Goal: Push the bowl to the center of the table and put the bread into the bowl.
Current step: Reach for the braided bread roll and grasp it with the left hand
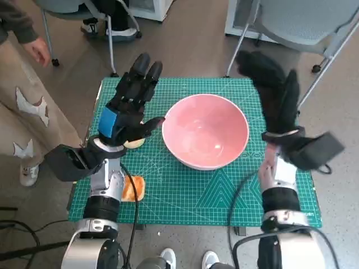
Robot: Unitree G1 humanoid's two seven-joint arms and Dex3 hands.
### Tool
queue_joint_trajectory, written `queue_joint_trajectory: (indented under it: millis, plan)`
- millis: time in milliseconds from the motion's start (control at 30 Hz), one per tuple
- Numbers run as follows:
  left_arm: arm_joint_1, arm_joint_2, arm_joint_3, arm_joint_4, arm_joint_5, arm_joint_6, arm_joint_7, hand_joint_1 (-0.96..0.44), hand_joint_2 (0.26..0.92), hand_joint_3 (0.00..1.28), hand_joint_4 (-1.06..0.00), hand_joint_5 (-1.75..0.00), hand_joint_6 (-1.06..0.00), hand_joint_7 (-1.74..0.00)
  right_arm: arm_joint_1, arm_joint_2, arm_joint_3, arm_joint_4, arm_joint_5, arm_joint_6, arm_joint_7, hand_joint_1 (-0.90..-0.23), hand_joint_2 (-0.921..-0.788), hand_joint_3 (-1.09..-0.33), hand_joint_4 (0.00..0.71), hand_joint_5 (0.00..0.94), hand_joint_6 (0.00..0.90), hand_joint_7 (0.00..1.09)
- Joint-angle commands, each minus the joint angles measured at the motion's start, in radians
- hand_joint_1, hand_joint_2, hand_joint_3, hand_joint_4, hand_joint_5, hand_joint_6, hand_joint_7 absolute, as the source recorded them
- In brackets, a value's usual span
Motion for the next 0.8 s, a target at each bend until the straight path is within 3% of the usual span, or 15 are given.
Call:
queue_joint_trajectory:
  millis: [33,267,400,533,667,800]
  plan:
    - [0.014,-0.002,-0.015,-0.024,0.008,0.002,0.013,-0.38,0.921,0.26,-0.02,0.0,-0.14,0.0,0.058,0.007,0.024,-0.053,0.027,-0.001,0.043,-0.638,-0.921,-0.736,0.234,0.009,0.277,0.14]
    - [0.04,0.013,-0.032,-0.062,0.034,-0.007,0.038,-0.37,0.921,0.26,-0.01,0.0,-0.14,0.0,0.102,0.011,0.061,-0.136,0.035,-0.01,0.061,-0.633,-0.921,-0.727,0.236,0.008,0.276,0.15]
    - [0.094,0.086,-0.059,-0.157,0.143,0.032,0.107,-0.37,0.921,0.25,-0.01,0.0,-0.13,0.0,0.123,0.011,0.079,-0.173,0.033,-0.008,0.055,-0.626,-0.921,-0.725,0.237,0.008,0.273,0.16]
    - [0.229,0.281,-0.077,-0.461,0.39,0.224,0.163,-0.44,0.9,0.11,0.0,0.0,-0.04,0.0,0.132,0.007,0.086,-0.182,0.04,0.0,0.053,-0.622,-0.921,-0.724,0.237,0.007,0.269,0.17]
    - [0.364,0.43,-0.038,-0.805,0.573,0.499,0.103,-0.53,0.818,0.04,0.0,0.0,-0.02,0.0,0.138,0.005,0.087,-0.188,0.042,0.009,0.049,-0.623,-0.921,-0.724,0.237,0.006,0.266,0.17]
    - [0.452,0.46,0.007,-0.917,0.575,0.552,0.096,-0.46,0.727,0.01,0.0,0.0,-0.09,-0.04,0.144,0.003,0.087,-0.196,0.046,0.015,0.043,-0.625,-0.921,-0.724,0.237,0.006,0.262,0.18]
